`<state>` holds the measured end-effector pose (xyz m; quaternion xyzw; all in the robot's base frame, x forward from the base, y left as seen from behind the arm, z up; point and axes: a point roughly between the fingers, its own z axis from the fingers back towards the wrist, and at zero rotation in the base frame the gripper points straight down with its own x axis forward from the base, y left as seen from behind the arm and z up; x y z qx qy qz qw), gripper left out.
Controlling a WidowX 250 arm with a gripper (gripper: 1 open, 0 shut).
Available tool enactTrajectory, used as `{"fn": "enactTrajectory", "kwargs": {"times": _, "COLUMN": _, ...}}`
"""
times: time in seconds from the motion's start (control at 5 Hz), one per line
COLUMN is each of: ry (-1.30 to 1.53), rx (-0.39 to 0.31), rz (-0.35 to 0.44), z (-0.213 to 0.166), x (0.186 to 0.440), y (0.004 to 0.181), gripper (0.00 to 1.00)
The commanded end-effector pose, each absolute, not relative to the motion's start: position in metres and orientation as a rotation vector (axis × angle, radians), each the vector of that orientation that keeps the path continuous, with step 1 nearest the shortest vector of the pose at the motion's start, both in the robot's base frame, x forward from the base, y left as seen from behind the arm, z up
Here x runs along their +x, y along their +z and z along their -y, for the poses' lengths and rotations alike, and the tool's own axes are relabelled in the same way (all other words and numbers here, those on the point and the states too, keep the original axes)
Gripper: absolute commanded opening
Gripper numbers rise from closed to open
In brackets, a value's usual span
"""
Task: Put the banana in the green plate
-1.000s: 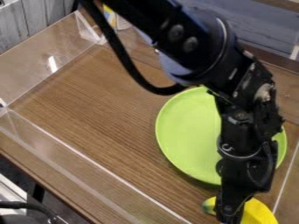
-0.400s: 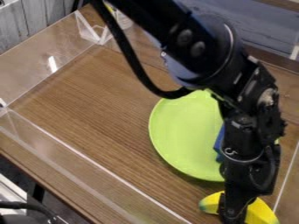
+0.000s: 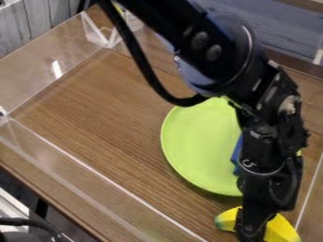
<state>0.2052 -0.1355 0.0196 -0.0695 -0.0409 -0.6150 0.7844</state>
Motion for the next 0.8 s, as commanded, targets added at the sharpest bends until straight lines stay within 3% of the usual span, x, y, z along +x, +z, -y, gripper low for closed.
{"fn": "enactTrajectory", "kwargs": {"times": 0.0, "ry": -1.323, "rx": -0.138, "rz": 0.147, "z": 0.1363, "x": 0.2151, "y": 0.032, "gripper": 0.0}}
{"fn": "enactTrajectory", "kwargs": {"times": 0.6, "ry": -1.326, "rx": -0.148, "rz": 0.146, "z": 0.1359, "x": 0.2193, "y": 0.03, "gripper": 0.0}}
